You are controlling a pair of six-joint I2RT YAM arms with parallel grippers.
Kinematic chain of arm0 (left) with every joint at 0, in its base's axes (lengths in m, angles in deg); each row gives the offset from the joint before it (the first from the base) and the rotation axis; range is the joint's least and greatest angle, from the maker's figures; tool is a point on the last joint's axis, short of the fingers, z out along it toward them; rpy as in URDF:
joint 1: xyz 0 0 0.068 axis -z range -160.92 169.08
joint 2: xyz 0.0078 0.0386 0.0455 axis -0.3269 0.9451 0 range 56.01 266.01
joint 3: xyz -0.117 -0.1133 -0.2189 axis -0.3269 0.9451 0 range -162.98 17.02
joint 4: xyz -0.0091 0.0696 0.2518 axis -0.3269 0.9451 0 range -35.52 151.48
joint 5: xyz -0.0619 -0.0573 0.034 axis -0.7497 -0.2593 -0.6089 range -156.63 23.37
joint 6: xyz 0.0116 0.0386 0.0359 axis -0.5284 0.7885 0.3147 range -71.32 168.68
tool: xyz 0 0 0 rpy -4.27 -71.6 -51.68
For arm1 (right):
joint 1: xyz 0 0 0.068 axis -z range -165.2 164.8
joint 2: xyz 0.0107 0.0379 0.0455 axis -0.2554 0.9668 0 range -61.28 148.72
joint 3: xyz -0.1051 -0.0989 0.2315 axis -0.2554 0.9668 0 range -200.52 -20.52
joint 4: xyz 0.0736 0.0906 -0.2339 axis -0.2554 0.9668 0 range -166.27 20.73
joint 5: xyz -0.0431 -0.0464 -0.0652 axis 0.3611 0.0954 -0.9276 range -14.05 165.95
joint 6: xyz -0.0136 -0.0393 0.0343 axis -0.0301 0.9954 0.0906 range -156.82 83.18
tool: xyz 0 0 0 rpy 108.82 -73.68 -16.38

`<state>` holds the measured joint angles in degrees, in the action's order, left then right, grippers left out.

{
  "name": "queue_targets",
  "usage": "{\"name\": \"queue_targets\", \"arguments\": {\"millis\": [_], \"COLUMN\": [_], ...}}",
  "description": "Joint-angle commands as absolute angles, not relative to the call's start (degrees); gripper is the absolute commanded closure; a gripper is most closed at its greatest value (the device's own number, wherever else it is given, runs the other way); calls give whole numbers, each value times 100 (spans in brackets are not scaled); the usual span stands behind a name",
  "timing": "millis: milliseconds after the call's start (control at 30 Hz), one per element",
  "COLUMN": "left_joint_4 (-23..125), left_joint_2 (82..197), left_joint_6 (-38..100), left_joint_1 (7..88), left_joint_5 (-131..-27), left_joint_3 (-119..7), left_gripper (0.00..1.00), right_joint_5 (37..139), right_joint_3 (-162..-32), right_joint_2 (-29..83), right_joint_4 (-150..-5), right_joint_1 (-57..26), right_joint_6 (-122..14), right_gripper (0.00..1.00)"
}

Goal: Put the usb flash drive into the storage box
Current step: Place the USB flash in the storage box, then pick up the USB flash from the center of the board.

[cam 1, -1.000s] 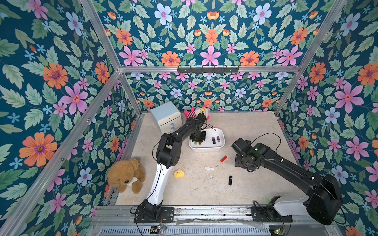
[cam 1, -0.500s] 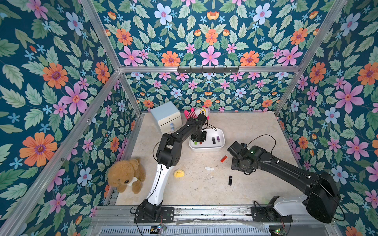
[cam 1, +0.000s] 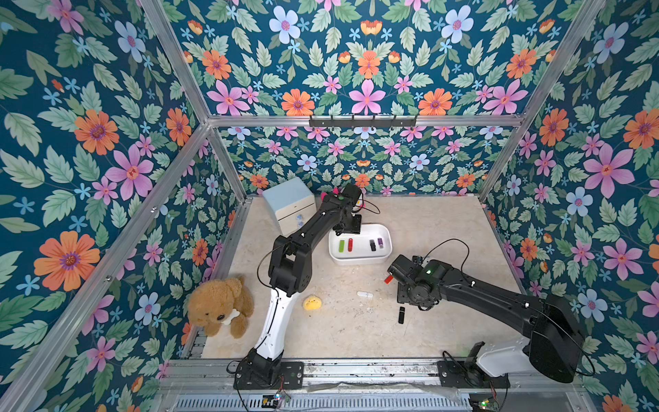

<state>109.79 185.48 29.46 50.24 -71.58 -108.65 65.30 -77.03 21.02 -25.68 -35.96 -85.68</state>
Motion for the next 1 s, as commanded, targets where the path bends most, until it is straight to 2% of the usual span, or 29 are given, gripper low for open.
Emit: {"name": "queue_targets", "arguments": {"millis": [0,133,400,600,967], "left_joint_4": [11386,11534,11021,10829,10739], "left_joint_2": [18209,17752,16471,15890,15345], "left_joint_6": [2925,2918,2840,2757,2620], "left_joint_1": [5008,5011,5020,5028,5146], "left_joint_5": [-6951,-6854,-6768,-6816,-6786], "left_joint_3": [-10973,-10677,-8663,-7639,-6866], "left_gripper": [45,43,43,43,44], "right_joint_5": [6751,6898,7037,7086,7200], "right_joint_3": [-7645,-7584,-7493,-7383,-7142], "right_joint_2": [2311,2585,2914,3061,3096], "right_joint_4": [-2804,-3073,-3291,-3411,-3623], "right_joint_1": [-3667,-3706,-3771,-3833,-3857], "right_joint_6": [-8727,-8760,-8963,-9093,-9228], "right_gripper": [36,38,40,42,46]}}
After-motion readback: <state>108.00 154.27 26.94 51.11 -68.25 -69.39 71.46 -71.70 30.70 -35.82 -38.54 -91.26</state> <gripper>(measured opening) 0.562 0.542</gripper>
